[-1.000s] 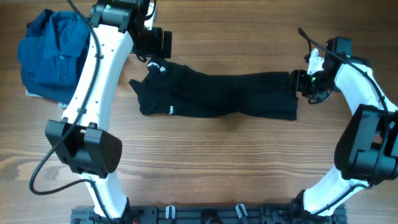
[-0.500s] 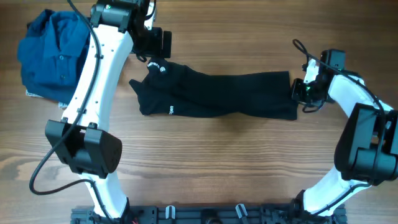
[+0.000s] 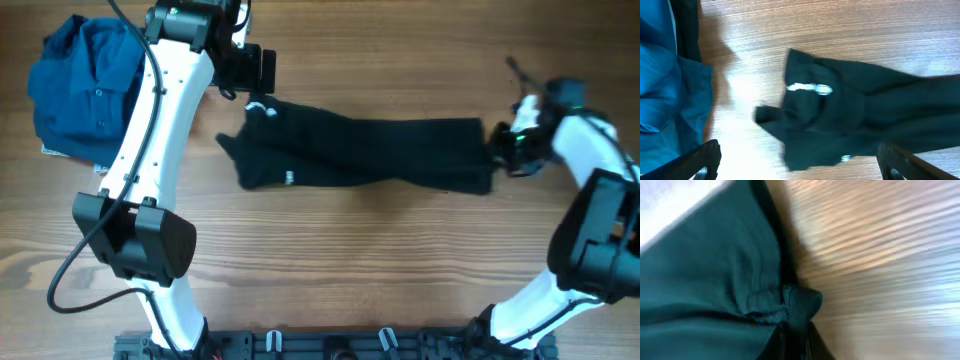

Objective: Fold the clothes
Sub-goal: 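Fold the strip's right end leftward onto the middle with the right gripper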

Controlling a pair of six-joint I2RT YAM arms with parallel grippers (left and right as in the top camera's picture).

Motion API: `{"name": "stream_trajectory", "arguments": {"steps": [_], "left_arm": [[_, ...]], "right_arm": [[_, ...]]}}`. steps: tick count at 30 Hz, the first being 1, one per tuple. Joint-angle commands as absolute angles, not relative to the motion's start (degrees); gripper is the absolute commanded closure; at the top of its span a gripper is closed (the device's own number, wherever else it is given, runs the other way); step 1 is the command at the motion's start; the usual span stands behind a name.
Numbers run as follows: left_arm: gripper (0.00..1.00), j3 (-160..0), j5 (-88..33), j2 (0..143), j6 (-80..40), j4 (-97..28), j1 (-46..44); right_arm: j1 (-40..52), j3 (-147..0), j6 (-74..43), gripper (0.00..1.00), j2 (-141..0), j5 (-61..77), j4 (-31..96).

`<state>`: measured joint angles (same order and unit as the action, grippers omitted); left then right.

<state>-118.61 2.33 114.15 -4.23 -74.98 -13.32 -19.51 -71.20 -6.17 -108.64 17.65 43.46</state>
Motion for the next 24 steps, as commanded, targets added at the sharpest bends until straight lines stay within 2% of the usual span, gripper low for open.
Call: {"name": "stream_trajectory", "arguments": {"steps": [1,5,9,19,24], "left_arm": [[0.00,-118.7,3.1,114.1,-5.0,-74.9,-13.0],[0.00,-118.7,3.1,114.1,-5.0,-74.9,-13.0],[0.00,-118.7,3.1,114.1,-5.0,-74.7,-13.0],[0.00,-118.7,3.1,114.1,-5.0,-74.6,-13.0],[0.00,-118.7,3.1,114.1,-5.0,-74.3,-13.0]], "right_arm": [[-25.1,-77.4,-0.4,0.96,-108.1,22.2,45.3],[-28.6,-78.5,3.0,0.96,-108.1,24.6,46.5],[-27.9,-78.5,3.1,0.96,-108.1,26.5,46.9],[-12.3,-78.5,0.4,0.96,-108.1,28.4,46.0],[-3.3,-78.5,-3.8,0.96,-108.2,24.7,44.6]]}}
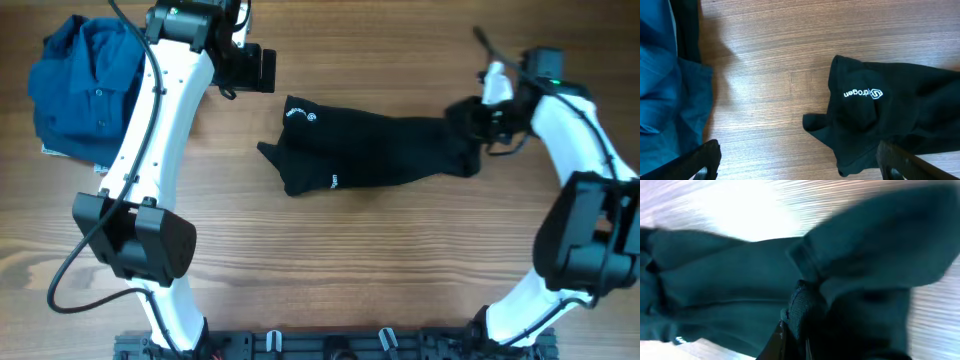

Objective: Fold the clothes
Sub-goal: 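Fold the strip's right end leftward onto the middle with the right gripper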

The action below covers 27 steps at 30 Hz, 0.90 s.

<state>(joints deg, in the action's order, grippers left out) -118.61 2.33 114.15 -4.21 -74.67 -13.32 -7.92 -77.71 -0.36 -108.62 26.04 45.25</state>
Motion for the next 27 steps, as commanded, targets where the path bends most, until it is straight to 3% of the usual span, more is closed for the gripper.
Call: {"name": "stream_trajectory", "arguments": {"steps": [1,13,14,15,16,17,20,27], "left_arm": [[0.00,-118.7,3.1,114.1,-5.0,-74.2,-13.0],[0.00,-118.7,3.1,114.1,-5.0,-73.5,-13.0],[0.00,-118.7,3.1,114.1,-5.0,-73.5,-13.0],[0.00,-118.7,3.1,114.1,-5.0,-73.5,-13.0],[0.00,-118.7,3.1,114.1,-5.0,-73.5,-13.0],[0.00,-118.7,3.1,114.1,-5.0,-73.4,-13.0],[0.00,-118.7,3.1,114.1,-5.0,-73.0,-13.0],[0.00,-118.7,2.2,114.1,-5.0,-72.6,-13.0]], "right_arm": [[-2.2,-78.5,-4.4,0.96,-108.2,24.2,44.6],[8.6,-78.4,-7.6,0.93,-108.3,22.4,45.0],[8.8,-78.4,-7.6,0.79,-108.3,22.4,45.5],[9.0,-78.4,-7.6,0.48,-108.3,22.4,45.9],[9.1,-78.4,-7.4,0.25,-108.3,22.4,46.6],[9.4,-78.4,-6.7,0.11,-108.2,22.5,47.3],[9.7,-78.5,-4.5,0.00,-107.7,22.4,48.9],[9.7,-82.6,-5.8,0.01,-102.5,19.7,50.3]]}}
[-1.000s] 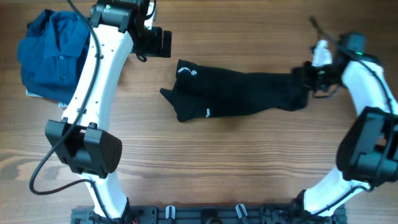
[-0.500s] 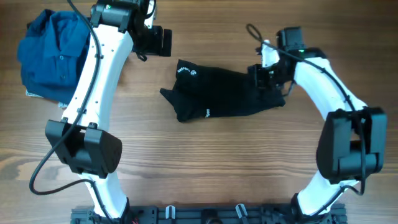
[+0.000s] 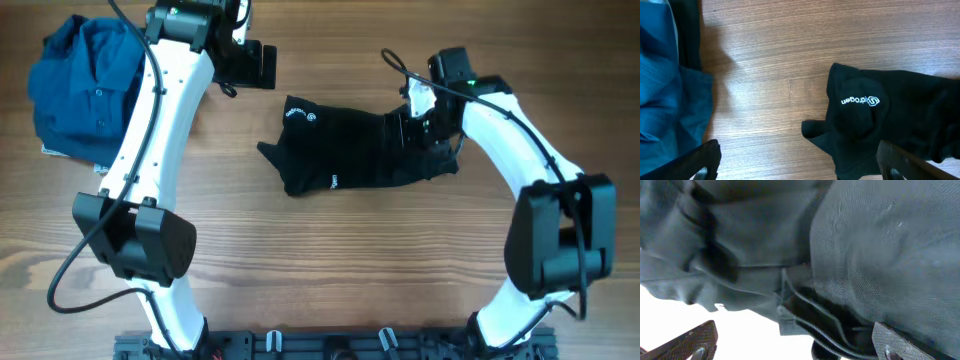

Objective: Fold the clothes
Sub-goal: 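Fold the strip's right end leftward onto the middle with the right gripper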

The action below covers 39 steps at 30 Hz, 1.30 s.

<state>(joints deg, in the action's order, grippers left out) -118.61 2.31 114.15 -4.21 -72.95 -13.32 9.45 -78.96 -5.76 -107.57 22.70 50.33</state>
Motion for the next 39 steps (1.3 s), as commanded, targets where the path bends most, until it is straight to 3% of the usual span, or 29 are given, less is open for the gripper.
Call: {"name": "stream_trajectory", "arguments": {"steps": [1,3,8,11,17,22,34,36,39], "left_arm": [[0.00,-118.7,1.9,114.1,-5.0,-72.6,-13.0],[0.00,-118.7,1.2,114.1,-5.0,-72.7,-13.0],[0.00,-118.7,0.9,114.1,-5.0,-72.6,-13.0],[0.00,-118.7,0.9,114.1,-5.0,-72.6,-13.0],[0.00,-118.7,0.9,114.1,-5.0,-72.6,-13.0],[0.00,-118.7,0.9,114.1,-5.0,-72.6,-13.0],[0.00,-118.7,0.9,114.1,-5.0,-72.6,-13.0],[0.00,-118.7,1.0,114.1,-5.0,-72.6,-13.0],[0.00,-118.7,1.0,114.1,-5.0,-72.6,-13.0]], "right_arm": [[9.7,-82.8,-6.2,0.01,-102.2,18.9,50.2],[9.7,-82.8,-6.5,0.09,-102.0,17.5,50.3],[9.7,-82.3,-9.4,0.40,-102.2,12.7,52.1],[9.7,-81.3,-10.7,0.49,-102.2,9.5,53.0],[9.7,-77.6,-11.7,0.51,-102.3,8.1,52.6],[9.7,-73.0,-14.3,0.62,-102.3,4.5,49.4],[9.7,-70.7,-16.7,0.67,-102.7,2.1,44.7],[9.7,-70.7,-16.8,0.71,-103.0,2.1,44.3],[9.8,-70.7,-17.1,0.92,-103.4,3.2,44.3]]}}
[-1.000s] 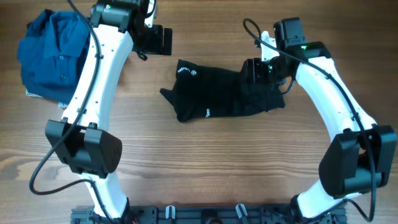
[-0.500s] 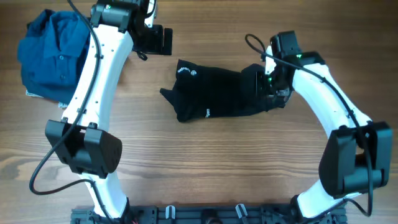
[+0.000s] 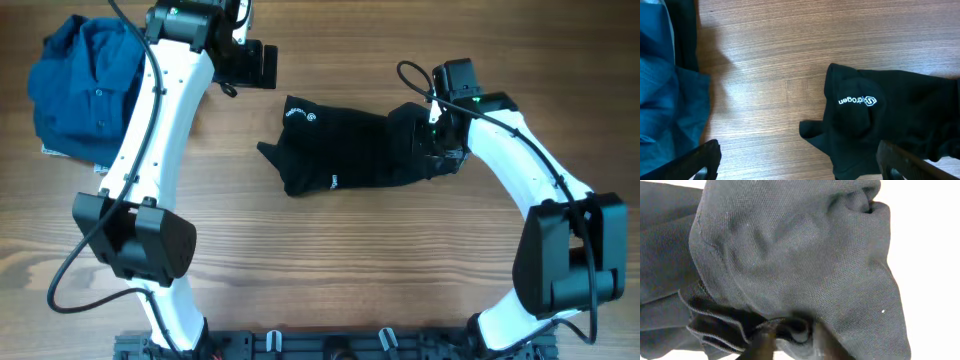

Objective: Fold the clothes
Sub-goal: 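Fold the strip's right end leftward onto the middle with the right gripper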

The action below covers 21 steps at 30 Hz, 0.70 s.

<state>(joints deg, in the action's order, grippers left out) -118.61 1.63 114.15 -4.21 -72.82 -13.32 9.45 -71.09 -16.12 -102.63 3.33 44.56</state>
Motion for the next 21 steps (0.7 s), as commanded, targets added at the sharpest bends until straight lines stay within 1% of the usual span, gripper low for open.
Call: {"name": "stream_trajectory", "arguments": {"steps": [1,7,9,13,17,18,19,20,21], "left_arm": [[0.00,-118.7,1.0,114.1,-5.0,-72.6,-13.0],[0.00,-118.7,1.0,114.1,-5.0,-72.6,-13.0],[0.00,-118.7,1.0,114.1,-5.0,-72.6,-13.0],[0.00,-118.7,1.0,114.1,-5.0,-72.6,-13.0],[0.00,-118.7,1.0,114.1,-5.0,-72.6,-13.0],[0.00,-118.7,1.0,114.1,-5.0,-72.6,-13.0],[0.00,-118.7,1.0,114.1,-5.0,-72.6,-13.0],[0.00,-118.7,1.0,114.1,-5.0,-72.6,-13.0],[0.00,-118.7,1.0,114.1,-5.0,-72.6,-13.0]], "right_arm": [[9.9,-70.7,-17.1,0.96,-103.4,4.0,44.3],[11.9,-70.8,-17.1,0.96,-103.4,9.7,44.3],[14.0,-70.8,-16.9,0.96,-103.4,12.1,44.1],[18.9,-70.8,-17.1,0.96,-103.4,12.3,43.5],[23.2,-70.8,-19.9,0.95,-103.4,11.0,42.5],[23.7,-70.8,-20.0,0.74,-103.4,11.0,42.5],[23.8,-70.8,-19.9,0.49,-103.4,11.0,42.5],[23.8,-70.8,-20.1,0.29,-103.4,11.0,42.7],[23.8,-70.8,-20.1,0.16,-103.4,11.0,42.9]]}}
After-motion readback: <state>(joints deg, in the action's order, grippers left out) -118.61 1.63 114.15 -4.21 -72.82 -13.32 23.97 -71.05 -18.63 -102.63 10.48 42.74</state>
